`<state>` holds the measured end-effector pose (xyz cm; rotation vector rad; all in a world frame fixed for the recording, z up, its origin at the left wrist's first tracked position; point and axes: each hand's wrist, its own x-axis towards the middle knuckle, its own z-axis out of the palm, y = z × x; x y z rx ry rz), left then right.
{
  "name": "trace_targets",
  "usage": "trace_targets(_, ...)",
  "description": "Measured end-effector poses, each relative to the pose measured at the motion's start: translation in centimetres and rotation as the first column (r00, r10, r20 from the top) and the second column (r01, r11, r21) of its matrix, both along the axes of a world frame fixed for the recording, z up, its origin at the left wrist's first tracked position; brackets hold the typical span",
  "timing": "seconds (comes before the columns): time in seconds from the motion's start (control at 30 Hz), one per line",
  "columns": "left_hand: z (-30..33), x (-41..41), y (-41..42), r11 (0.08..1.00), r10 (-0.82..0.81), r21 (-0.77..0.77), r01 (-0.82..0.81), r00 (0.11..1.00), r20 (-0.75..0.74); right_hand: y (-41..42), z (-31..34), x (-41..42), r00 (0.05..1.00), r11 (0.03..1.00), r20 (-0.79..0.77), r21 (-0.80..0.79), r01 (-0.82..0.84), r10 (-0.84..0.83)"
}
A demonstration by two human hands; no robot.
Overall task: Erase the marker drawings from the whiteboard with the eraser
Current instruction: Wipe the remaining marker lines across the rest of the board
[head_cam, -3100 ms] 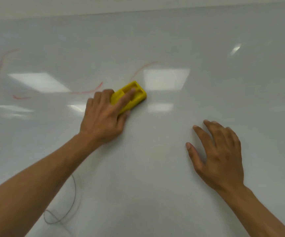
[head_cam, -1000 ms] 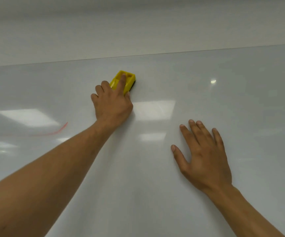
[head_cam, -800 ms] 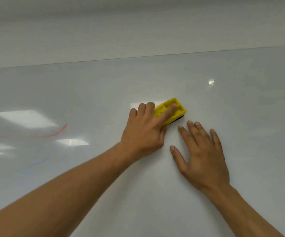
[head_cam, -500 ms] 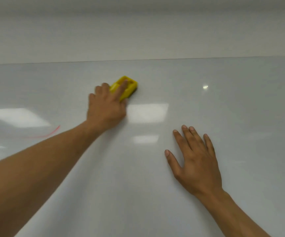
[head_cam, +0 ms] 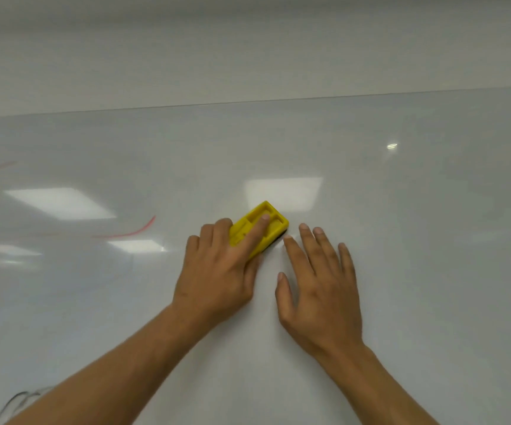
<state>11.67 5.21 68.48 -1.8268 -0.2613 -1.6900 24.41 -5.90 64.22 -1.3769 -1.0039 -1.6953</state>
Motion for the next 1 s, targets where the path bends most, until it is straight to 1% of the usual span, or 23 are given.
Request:
trace_targets(0.07,0.5,-0.9,0.9,1.000,0.020,-0.010,-0.020,1.000,0.019,0.9,0.1,-0.6,0.999,1.000,-0.029,-0.013,0.017,-0.018)
trace_targets(0.13,1.4,-2.3,2.6,0.998,0.032,-0.058,-0.028,0.997,0.077,1.4,0.0,-0.5,0.996,0.996,-0.052,-0.049,0.071,-0.074)
trace_targets(0.27,2.8,-6.4,7.4,0.977,0.090,-0.211,-0.038,0.966,0.242,1.4,0.0,0.0,0.991,0.989,-0.051,-0.087,0.115,-0.120)
trace_targets(0.33,2.8,-8.2,9.3,0.951,0.101,-0.310,0.004,0.942,0.321,1.3,0.0,-0.1,0.989,0.988,-0.069,-0.101,0.120,-0.127)
trace_targets(0.4,1.8,-8.8,9.9,0.917,0.106,-0.395,0.051,0.925,0.366,1.4,-0.1,-0.6,0.987,0.988,-0.095,-0.094,0.119,-0.128)
trace_targets(0.43,0.9,-8.7,9.8,0.916,0.108,-0.398,0.050,0.925,0.365,1.6,-0.2,-1.1,0.988,0.990,-0.102,-0.085,0.108,-0.116)
trace_targets(0.47,-0.4,-8.4,9.5,0.930,0.102,-0.366,0.033,0.933,0.345,2.1,-0.4,-1.8,0.991,0.993,-0.095,-0.076,0.087,-0.094)
trace_targets(0.53,-3.7,-7.6,8.4,0.965,0.079,-0.261,-0.010,0.964,0.255,3.5,-1.0,-3.6,0.999,0.996,-0.031,-0.081,0.039,-0.042)
trace_targets(0.6,-7.6,-7.0,7.4,0.984,0.047,-0.179,-0.020,0.988,0.145,5.2,-2.1,-5.1,1.000,0.993,0.022,-0.120,0.020,-0.018)
trace_targets(0.7,-11.4,-7.6,7.5,0.996,0.012,-0.092,-0.011,1.000,0.005,6.2,-3.6,-5.6,0.997,0.987,0.034,-0.147,0.067,-0.062)
trace_targets(0.77,-11.3,-9.4,9.3,0.997,0.049,-0.051,-0.050,0.999,-0.022,6.1,-4.3,-5.2,0.994,0.983,0.039,-0.151,0.103,-0.099)
trace_targets(0.8,-10.6,-10.5,10.3,0.995,0.065,-0.071,-0.064,0.998,0.008,6.1,-4.4,-5.1,0.994,0.981,0.037,-0.157,0.111,-0.107)
trace_targets(0.83,-9.7,-11.6,11.4,0.990,0.080,-0.123,-0.072,0.995,0.065,5.9,-4.5,-5.0,0.993,0.980,0.033,-0.162,0.116,-0.112)
trace_targets(0.93,-7.7,-14.0,13.6,0.940,0.102,-0.341,-0.023,0.971,0.215,5.9,-4.9,-5.3,0.994,0.983,0.029,-0.151,0.104,-0.101)
trace_targets(1.0,-8.5,-13.8,13.7,0.920,0.096,-0.391,0.009,0.964,0.248,6.5,-6.0,-6.0,0.996,0.986,0.058,-0.147,0.075,-0.067)
